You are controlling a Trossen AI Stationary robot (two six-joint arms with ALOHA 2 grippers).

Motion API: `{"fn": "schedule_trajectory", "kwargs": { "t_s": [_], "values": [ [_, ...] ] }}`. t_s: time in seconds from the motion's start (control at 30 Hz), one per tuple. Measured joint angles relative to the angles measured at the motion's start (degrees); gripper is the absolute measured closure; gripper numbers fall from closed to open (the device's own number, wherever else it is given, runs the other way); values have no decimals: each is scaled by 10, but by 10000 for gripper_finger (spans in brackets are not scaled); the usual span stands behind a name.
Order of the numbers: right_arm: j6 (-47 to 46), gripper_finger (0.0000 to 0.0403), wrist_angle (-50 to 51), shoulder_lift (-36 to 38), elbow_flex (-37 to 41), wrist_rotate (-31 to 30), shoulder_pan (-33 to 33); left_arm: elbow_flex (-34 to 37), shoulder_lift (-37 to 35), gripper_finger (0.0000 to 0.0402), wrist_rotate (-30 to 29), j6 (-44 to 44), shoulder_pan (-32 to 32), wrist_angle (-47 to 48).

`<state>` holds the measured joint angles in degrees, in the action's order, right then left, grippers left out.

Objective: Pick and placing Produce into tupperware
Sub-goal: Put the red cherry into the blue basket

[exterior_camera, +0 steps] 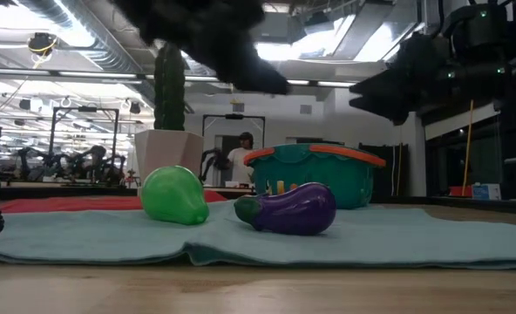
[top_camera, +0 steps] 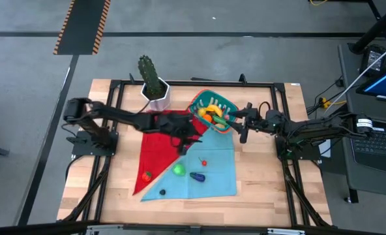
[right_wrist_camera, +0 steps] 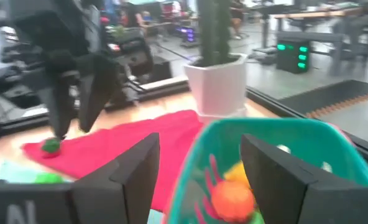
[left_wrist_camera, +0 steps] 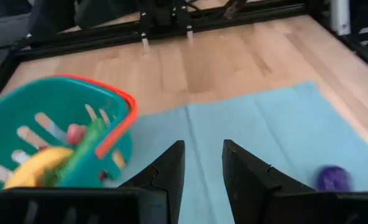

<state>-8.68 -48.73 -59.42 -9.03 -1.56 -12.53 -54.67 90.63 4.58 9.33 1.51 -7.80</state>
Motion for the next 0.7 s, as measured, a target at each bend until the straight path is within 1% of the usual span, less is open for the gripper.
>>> {"fn": "schedule_trajectory", "kwargs": {
  "t_s": [0.1,0.2,0.3,0.4,0.57,0.7],
  "values": [
    [-1,178,1,-2,-18,32,1,69,-46,312,-42,-22,-23,-54],
    [1,178,18,-6,-40,43,11,132,-93,320,-90,-45,-45,-102],
    [26,178,50,-10,-68,44,30,183,-134,328,-108,-48,-73,-143],
    [44,178,109,-14,-104,43,52,231,-171,335,-116,-47,-93,-183],
    [41,178,260,-23,-182,40,97,307,-212,346,-117,-61,-117,-252],
    [18,178,354,-44,-233,8,143,362,-239,354,-122,-70,-131,-296]
  ]
}}
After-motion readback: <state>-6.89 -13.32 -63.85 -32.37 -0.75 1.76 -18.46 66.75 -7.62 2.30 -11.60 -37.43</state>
